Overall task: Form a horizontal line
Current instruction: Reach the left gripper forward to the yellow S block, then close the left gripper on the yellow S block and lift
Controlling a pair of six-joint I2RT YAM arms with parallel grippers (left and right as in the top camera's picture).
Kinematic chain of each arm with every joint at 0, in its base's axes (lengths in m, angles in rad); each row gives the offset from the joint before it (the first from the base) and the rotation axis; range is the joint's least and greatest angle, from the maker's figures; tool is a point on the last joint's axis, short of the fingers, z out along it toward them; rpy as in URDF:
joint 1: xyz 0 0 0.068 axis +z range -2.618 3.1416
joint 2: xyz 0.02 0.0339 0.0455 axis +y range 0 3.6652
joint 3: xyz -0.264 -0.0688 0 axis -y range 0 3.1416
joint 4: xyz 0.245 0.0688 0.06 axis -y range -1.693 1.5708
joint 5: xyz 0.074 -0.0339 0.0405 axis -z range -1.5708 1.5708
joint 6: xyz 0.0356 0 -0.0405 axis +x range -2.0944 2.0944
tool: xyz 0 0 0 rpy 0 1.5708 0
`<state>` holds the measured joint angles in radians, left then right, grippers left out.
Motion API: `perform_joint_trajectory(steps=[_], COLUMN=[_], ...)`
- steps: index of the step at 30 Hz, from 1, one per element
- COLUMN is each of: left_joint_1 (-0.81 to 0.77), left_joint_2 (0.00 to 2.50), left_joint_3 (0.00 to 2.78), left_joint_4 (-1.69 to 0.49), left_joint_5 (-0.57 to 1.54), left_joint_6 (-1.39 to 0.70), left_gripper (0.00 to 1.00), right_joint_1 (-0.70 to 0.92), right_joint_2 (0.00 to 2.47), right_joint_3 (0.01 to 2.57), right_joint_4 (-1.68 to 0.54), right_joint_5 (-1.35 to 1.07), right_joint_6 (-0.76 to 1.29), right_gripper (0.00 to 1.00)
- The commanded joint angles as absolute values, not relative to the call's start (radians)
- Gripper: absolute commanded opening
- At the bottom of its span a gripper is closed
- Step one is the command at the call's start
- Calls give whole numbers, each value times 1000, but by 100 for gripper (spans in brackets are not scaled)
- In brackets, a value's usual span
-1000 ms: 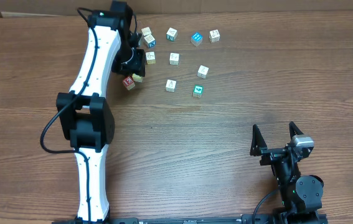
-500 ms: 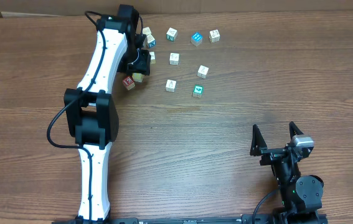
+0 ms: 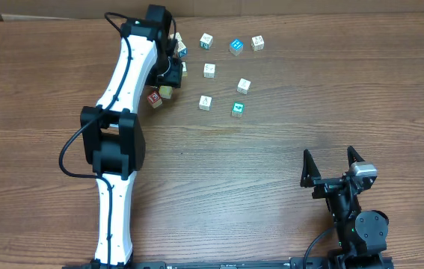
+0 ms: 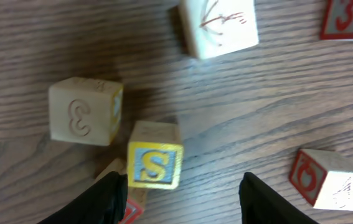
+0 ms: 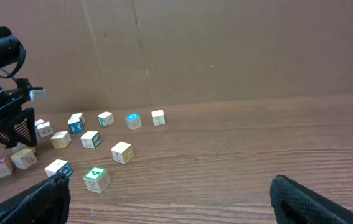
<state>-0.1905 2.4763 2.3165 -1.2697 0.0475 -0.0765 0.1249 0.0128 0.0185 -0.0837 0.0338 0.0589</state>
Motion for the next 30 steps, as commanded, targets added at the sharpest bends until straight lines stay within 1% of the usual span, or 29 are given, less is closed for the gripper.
perform_joint_trajectory(steps=[1,8,14,18,20,21,27,29,30], left_joint_1=[-204,-207,-206,-206,-209,-210,-210,-210,-210], left_joint_2=[2498,2498,2498,2498,2498,2498,2498,2498,2498], left_joint_3=[2307,2285,2197,2185,2185,2185,2183,2183,2183], left_joint_4=[-1256,-1247,-1158,-1147,-1147,-1150,-1159,-1159,-1159], left_joint_5=[38,-11,-10,-10,-10,-10,-10,-10,-10], left_joint_6=[-87,-94,-94,-94,-94,-94,-94,-107,-118], left_gripper=[55,56,61,55,49,48,45,40,41], right_joint_1=[130,130,130,130,130,130,130,130,130], right_joint_2=[3,3,3,3,3,3,3,3,3], right_joint_3=[8,8,8,8,8,8,8,8,8], right_joint_4=[-81,-81,-81,-81,-81,-81,-81,-81,-81], right_joint_5=[43,44,43,44,43,44,44,43,44], right_joint_6=[54,54,55,55,54,55,55,54,55], right_gripper=[100,100,100,100,100,100,100,100,100])
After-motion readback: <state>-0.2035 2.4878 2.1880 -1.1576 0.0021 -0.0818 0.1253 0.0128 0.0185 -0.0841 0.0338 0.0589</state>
